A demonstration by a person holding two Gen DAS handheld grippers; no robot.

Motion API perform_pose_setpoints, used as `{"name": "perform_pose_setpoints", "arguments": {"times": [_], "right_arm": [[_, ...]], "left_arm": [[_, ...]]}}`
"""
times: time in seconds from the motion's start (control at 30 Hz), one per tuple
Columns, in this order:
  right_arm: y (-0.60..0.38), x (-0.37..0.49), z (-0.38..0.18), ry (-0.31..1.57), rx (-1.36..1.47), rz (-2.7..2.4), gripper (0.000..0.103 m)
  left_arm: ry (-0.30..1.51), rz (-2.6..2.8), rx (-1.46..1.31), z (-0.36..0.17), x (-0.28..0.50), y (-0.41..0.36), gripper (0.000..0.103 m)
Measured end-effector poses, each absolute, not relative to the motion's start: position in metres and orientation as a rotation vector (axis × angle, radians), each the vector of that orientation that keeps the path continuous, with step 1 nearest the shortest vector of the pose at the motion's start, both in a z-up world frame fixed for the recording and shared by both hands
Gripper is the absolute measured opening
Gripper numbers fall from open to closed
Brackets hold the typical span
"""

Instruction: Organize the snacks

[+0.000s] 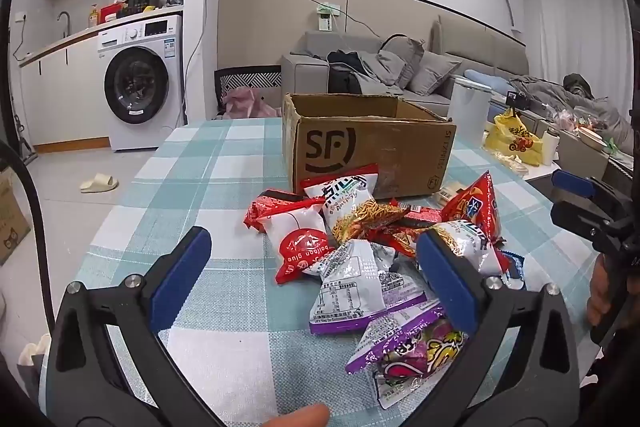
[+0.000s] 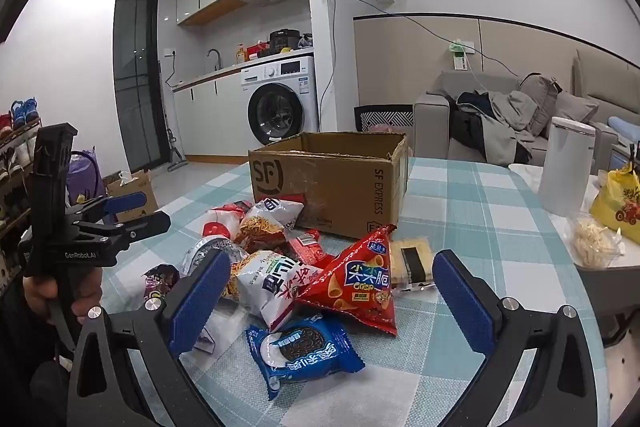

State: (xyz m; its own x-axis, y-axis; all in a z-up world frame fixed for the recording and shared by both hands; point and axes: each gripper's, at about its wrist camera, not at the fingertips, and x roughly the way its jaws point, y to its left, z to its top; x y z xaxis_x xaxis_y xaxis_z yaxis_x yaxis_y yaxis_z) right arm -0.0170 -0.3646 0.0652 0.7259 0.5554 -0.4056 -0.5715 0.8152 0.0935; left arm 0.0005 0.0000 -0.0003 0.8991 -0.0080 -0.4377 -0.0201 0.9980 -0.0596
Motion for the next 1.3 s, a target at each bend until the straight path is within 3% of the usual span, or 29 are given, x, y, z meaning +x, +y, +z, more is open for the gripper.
{"name": "perform_pose_setpoints", "arguments": {"times": [1.3], "right_arm": [[-0.3616,-0.0169,0.0631,0.455,-0.060,0.616,0.103]], "left_arm": [[0.465,0.005,-0.063,-0.0003,0.0021,-0.0019,0.102]]}}
